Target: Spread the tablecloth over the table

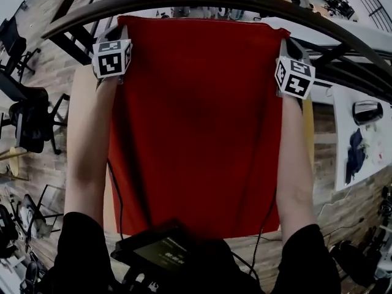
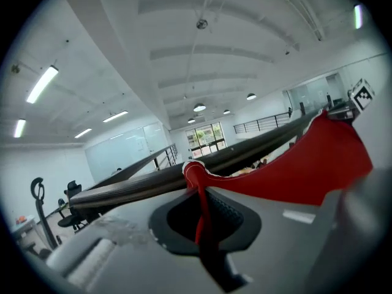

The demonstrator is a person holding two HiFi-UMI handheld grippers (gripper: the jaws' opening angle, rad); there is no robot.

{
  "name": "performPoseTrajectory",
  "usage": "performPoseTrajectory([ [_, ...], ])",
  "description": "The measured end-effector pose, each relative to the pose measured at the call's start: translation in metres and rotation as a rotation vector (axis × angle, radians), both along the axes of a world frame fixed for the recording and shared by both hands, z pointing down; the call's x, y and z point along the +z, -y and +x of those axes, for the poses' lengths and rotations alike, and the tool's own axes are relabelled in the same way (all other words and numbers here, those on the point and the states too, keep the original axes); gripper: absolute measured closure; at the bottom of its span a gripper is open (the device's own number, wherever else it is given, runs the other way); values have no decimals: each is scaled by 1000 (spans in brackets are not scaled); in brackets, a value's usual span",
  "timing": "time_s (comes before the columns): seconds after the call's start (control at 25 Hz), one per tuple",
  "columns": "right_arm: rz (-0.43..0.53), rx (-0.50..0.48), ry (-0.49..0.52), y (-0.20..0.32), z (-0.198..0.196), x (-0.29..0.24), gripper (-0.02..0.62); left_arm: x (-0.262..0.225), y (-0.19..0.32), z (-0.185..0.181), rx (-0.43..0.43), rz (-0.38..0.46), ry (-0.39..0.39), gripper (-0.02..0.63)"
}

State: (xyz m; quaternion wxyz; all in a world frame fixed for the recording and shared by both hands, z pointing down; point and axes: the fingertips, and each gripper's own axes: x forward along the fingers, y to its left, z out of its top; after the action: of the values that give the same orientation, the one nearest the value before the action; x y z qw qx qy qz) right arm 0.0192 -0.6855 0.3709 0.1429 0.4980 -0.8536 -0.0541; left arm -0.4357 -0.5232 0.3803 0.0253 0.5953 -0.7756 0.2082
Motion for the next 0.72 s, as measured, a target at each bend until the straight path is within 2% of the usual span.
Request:
performPoseTrajectory([
  [0.08,-5,-9,-33,28,-5,18,581,16,28,-5,36,-24,36,598],
  [0.16,-19,-15,-14,49,-12,26,581,24,50,-6,57,-18,36,598],
  [0.28,-110,-29,44,58,-30,66,581,65,68,-6,45,-34,-49,597],
  [0.36,-169,-43,43,55,-47,102,581,99,73,-4,27,-57,-111,597],
  [0.48,-216,-37,-33,55,-61,146,581,145,80,-4,14,-137,-125,597],
  [0.64,-254,-18,-118,73,-50,174,580,177,87,-21,-9,-240,-94,592],
  [0.68,-276,-33,-125,75,-51,179,575,181,88,-24,-10,-258,-90,558],
  [0.72,-298,-56,-131,74,-53,185,558,183,88,-26,-13,-260,-95,475],
])
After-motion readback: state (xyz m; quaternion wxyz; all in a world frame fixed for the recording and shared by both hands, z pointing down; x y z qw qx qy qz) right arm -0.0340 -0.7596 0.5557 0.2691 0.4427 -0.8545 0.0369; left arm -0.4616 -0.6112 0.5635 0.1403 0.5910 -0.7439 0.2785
